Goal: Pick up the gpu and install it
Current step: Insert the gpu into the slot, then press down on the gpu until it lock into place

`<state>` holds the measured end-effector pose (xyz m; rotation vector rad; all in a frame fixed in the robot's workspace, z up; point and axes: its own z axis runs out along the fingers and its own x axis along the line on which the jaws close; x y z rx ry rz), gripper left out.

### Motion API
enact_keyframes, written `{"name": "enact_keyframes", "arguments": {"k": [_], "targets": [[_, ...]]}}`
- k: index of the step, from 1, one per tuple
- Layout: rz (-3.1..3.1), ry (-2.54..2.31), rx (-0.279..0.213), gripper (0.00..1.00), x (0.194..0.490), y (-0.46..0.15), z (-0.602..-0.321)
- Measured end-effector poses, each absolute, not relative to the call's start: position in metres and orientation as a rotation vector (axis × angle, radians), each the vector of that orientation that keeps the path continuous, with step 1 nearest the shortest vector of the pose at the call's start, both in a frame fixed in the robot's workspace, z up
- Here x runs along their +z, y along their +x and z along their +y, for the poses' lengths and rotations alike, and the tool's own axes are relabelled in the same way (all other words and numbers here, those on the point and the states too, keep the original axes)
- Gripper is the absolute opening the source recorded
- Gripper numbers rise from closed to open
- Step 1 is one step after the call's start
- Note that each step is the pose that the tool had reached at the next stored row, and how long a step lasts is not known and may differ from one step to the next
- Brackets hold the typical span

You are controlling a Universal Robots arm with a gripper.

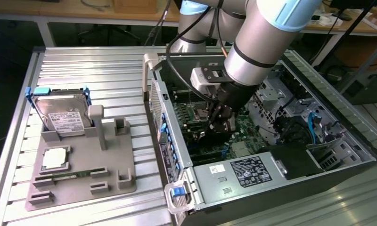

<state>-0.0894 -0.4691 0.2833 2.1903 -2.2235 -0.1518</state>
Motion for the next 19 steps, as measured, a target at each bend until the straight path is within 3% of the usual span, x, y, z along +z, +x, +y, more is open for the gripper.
{"name": "enact_keyframes", "arguments": {"k": [19], "targets": [[-2.220, 2.187, -0.143, 0.11, 0.2791, -0.0894, -0.4670]]}}
